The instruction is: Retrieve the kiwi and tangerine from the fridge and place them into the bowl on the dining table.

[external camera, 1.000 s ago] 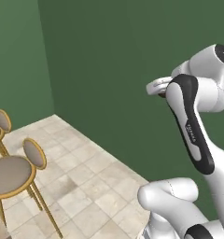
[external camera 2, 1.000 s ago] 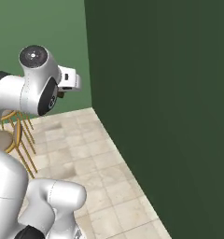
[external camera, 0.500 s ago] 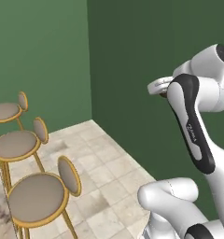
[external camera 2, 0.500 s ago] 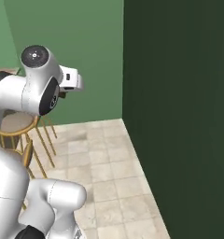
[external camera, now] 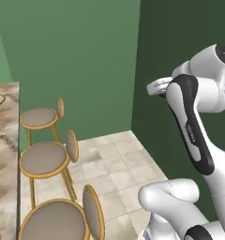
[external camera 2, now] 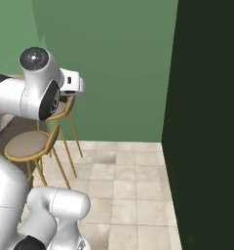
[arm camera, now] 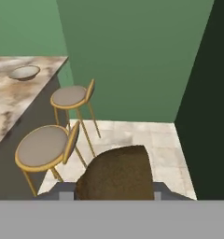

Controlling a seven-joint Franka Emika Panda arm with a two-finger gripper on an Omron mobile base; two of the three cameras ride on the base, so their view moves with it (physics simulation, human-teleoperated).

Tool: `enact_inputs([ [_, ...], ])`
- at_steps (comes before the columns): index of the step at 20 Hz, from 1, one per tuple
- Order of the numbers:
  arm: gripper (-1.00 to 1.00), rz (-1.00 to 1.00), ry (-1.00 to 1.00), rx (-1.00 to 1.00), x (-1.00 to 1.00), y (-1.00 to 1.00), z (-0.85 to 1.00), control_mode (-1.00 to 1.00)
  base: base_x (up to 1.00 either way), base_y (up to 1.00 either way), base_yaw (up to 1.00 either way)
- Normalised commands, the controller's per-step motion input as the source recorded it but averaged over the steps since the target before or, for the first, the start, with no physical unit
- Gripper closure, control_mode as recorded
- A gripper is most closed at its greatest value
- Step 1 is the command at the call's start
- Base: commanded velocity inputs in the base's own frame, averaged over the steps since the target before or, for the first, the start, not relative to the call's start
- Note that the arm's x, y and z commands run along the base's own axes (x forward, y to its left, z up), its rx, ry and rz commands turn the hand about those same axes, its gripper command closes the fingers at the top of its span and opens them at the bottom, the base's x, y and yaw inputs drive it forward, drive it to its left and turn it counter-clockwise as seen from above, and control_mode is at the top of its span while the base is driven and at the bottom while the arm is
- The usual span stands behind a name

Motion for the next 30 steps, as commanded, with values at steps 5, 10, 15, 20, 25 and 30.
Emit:
enact_inputs([
  [5,1.0,0.0,0.0,0.0,0.0,0.0,0.0,1.0,1.0,-0.38,0.3],
  [10,1.0,0.0,0.0,0.0,0.0,0.0,0.0,1.0,1.0,-0.43,0.28],
  [15,1.0,0.0,0.0,0.0,0.0,0.0,0.0,1.0,1.0,-0.24,0.33],
  [20,1.0,0.0,0.0,0.0,0.0,0.0,0.0,1.0,1.0,-0.07,0.44],
  [25,1.0,0.0,0.0,0.0,0.0,0.0,0.0,1.0,1.0,-0.36,0.57],
  [30,1.0,0.0,0.0,0.0,0.0,0.0,0.0,1.0,1.0,-0.45,0.61],
])
